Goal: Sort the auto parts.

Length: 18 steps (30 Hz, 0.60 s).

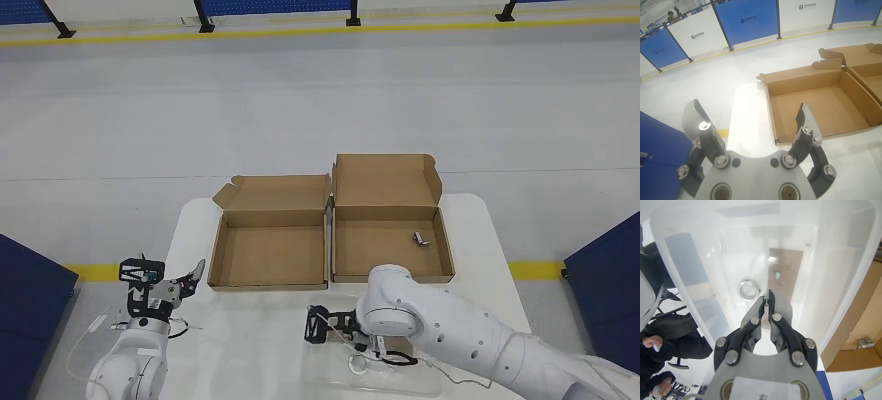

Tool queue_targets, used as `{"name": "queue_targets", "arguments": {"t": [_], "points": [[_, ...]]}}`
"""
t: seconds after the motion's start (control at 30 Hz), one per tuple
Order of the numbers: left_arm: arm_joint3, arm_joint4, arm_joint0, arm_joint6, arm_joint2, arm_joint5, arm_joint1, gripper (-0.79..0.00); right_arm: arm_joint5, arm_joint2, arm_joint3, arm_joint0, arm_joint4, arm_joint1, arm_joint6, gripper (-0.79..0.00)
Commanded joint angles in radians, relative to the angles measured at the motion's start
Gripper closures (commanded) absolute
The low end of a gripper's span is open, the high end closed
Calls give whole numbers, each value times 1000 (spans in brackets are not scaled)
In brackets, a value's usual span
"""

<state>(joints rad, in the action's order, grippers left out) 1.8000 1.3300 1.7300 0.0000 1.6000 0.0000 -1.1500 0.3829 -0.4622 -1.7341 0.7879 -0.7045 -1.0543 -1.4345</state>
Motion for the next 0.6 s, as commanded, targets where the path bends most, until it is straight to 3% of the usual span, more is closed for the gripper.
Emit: {"name": "queue_targets", "arguments": {"t": [0.0, 0.17, 0.3, 0.57], "points": [[0, 0, 0, 0, 0, 0, 0, -785, 2, -51, -30, 27, 30, 30, 0, 0], [0, 0, 0, 0, 0, 0, 0, -785, 39, -191, -105, 116, 141, 119, 36, 0], [0, 0, 0, 0, 0, 0, 0, -785, 104, -321, -72, 195, 310, 187, 101, 0], [0, 0, 0, 0, 0, 0, 0, -785, 114, -331, -64, 202, 324, 192, 111, 0]]}}
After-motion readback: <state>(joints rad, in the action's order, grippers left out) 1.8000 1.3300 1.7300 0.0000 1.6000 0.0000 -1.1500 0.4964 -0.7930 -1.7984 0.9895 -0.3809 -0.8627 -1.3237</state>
